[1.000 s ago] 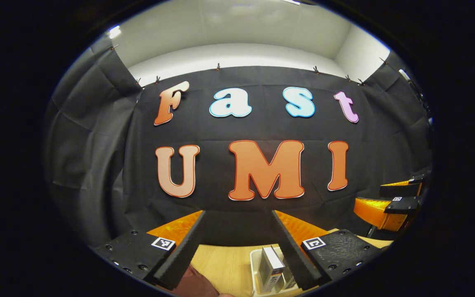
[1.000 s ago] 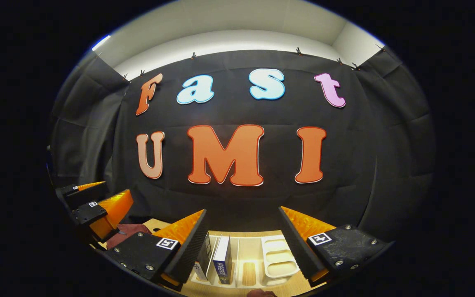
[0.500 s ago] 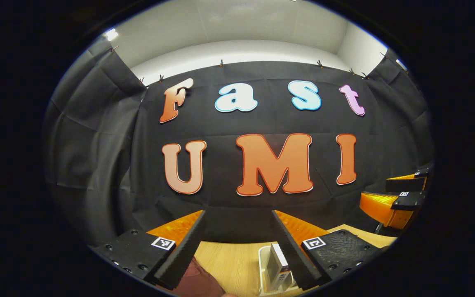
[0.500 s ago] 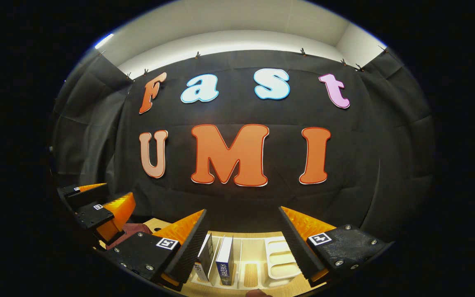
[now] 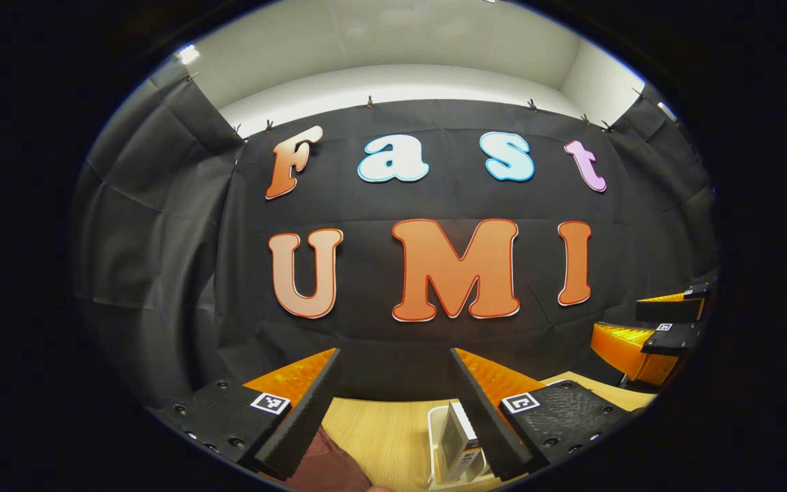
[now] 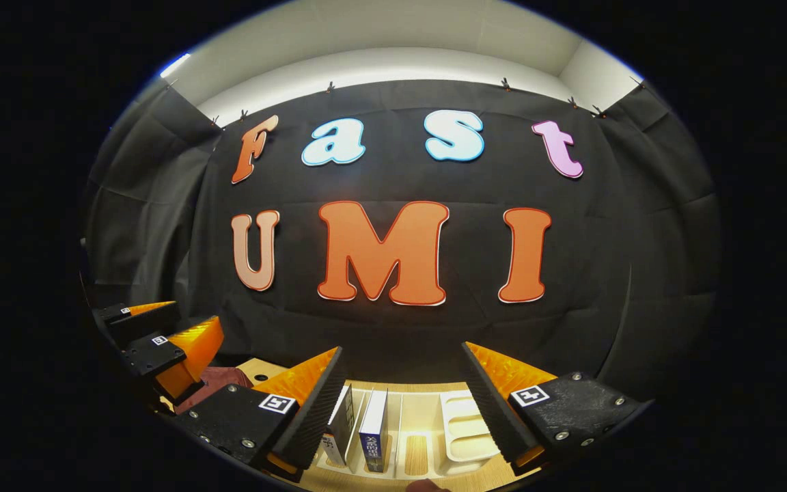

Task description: Open the schoolbag, grab two books from the bookshelf and put them into the schoolbag.

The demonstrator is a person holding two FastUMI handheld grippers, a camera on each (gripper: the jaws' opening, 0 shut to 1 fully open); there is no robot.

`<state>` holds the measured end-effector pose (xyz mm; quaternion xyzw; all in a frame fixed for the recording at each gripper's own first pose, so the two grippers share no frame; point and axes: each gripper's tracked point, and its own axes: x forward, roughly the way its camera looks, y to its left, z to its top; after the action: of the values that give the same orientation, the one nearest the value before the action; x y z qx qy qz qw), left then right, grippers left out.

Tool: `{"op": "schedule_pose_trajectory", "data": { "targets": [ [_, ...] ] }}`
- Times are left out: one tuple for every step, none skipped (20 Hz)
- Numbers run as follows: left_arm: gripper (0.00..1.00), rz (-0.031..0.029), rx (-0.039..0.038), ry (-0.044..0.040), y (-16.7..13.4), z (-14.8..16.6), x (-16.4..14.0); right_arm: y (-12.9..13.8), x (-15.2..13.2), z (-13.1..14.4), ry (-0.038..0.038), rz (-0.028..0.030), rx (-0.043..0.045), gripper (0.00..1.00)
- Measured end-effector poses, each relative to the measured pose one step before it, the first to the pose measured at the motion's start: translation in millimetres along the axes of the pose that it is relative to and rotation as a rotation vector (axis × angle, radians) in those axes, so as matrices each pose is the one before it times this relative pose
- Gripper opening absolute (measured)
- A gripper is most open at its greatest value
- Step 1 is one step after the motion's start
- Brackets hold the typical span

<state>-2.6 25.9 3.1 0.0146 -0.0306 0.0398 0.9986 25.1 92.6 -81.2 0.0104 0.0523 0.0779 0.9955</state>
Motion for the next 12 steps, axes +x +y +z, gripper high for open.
{"op": "schedule_pose_trajectory", "data": {
  "targets": [
    [0.96,0.00190,0.00112,0.00116,1.03,0.24,-0.30,0.32,0.14,-0.67,0.00311,-0.00148,-0.00150,0.98],
    [0.96,-0.00197,-0.00069,0.00103,0.66,-0.87,-0.03,0.42,0.75,-1.33,0.00102,0.00050,-0.00065,0.98],
    [0.96,0.00115,0.00012,0.00086,0.02,-0.56,0.32,0.43,0.16,0.01,0.00002,0.00026,-0.00106,0.98],
    [0.96,-0.00040,0.00057,-0.00156,-0.20,0.82,-0.21,0.73,0.40,-0.41,-0.00122,0.00235,-0.00050,0.98],
    [0.96,-0.00111,0.00045,-0.00450,0.02,0.58,0.60,0.85,0.17,-0.42,-0.00013,0.00058,-0.00134,0.98],
    [0.96,-0.00135,0.00115,-0.00270,1.06,0.15,-0.83,0.95,0.73,-0.87,-0.00046,0.00245,-0.00060,1.00],
    [0.96,-0.00563,0.00167,0.00023,-0.75,-0.20,0.86,1.08,-0.16,-0.32,0.00011,0.00161,-0.00265,0.98],
    [0.98,-0.00081,0.00508,-0.00093,0.57,-0.44,-0.19,0.09,0.81,-0.96,0.00115,-0.00045,-0.00399,0.98],
    [0.96,-0.00474,0.00690,-0.00020,0.17,0.41,-0.52,0.14,0.33,-0.79,0.00285,0.00001,-0.00374,0.98],
    [0.96,-0.00004,0.01097,-0.00113,0.95,-0.83,-0.60,-0.33,0.23,-1.97,0.00309,-0.00052,-0.00154,0.98],
    [0.96,-0.00049,0.01305,0.00401,2.01,-1.51,0.22,0.56,-0.15,-0.71,0.00048,0.00270,0.00132,0.98],
    [0.96,-0.00052,0.01280,0.00497,1.96,-2.30,-0.52,0.36,0.71,0.14,-0.00018,-0.00039,-0.00051,0.98]
  ]
}}
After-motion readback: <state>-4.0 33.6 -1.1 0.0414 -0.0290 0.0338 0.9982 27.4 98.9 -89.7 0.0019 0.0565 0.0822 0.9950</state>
